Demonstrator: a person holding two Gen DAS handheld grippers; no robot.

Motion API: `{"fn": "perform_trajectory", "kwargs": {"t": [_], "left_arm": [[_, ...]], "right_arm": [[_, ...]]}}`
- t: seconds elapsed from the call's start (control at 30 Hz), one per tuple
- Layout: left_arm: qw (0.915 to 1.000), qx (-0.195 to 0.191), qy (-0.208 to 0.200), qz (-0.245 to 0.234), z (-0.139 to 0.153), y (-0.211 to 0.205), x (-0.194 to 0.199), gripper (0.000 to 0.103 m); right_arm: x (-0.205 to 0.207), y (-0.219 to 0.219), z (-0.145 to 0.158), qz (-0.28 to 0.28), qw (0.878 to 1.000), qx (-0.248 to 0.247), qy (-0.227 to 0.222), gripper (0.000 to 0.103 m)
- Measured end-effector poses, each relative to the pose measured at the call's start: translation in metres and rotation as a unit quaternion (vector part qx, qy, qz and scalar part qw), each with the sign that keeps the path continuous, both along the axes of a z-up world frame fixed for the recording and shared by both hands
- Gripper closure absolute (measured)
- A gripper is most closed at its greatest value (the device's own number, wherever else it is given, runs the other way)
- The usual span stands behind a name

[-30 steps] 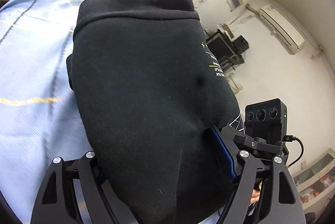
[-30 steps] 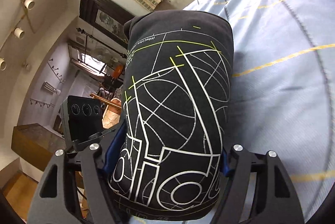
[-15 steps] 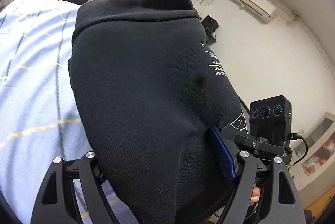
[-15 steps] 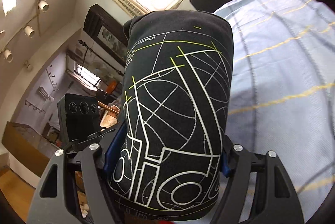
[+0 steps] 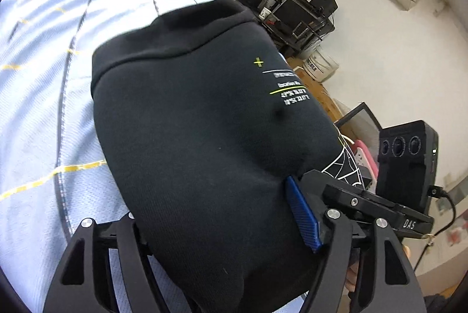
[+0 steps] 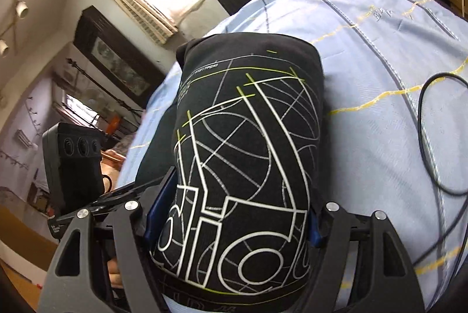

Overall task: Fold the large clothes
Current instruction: 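Release the hoodie bundle onto the sheet and raise both grippers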

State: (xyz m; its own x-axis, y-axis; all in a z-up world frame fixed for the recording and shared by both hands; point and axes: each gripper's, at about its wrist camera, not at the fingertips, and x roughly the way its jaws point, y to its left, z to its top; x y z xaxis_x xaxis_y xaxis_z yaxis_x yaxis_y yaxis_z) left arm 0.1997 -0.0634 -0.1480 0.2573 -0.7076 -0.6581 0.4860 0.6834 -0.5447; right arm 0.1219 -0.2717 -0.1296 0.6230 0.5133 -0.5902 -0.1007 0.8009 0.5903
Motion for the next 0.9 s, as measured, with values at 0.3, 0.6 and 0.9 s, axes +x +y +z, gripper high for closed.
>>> {"fn": "perform_trajectory", "kwargs": {"t": [0.3, 0.6, 0.9], "left_arm": [[0.9993, 0.021, -0.005, 0.029, 0.003, 0.004, -0.009, 0.028], [0.991, 0.046, -0.099, 0.077, 0.053, 0.019, -0.075, 0.03], [0.9704, 0.03, -0.22, 0.096, 0.132, 0.015, -0.166, 0.026]], "right_arm": [[-0.001, 0.004, -0.016, -0.026, 1.0, -0.005, 0.015, 0.024], [-0.064, -0.006, 0.043, -0.066, 0.996, -0.04, -0.054, 0.02], [-0.193, -0.011, 0.138, -0.088, 0.966, -0.118, -0.212, 0.01]]}}
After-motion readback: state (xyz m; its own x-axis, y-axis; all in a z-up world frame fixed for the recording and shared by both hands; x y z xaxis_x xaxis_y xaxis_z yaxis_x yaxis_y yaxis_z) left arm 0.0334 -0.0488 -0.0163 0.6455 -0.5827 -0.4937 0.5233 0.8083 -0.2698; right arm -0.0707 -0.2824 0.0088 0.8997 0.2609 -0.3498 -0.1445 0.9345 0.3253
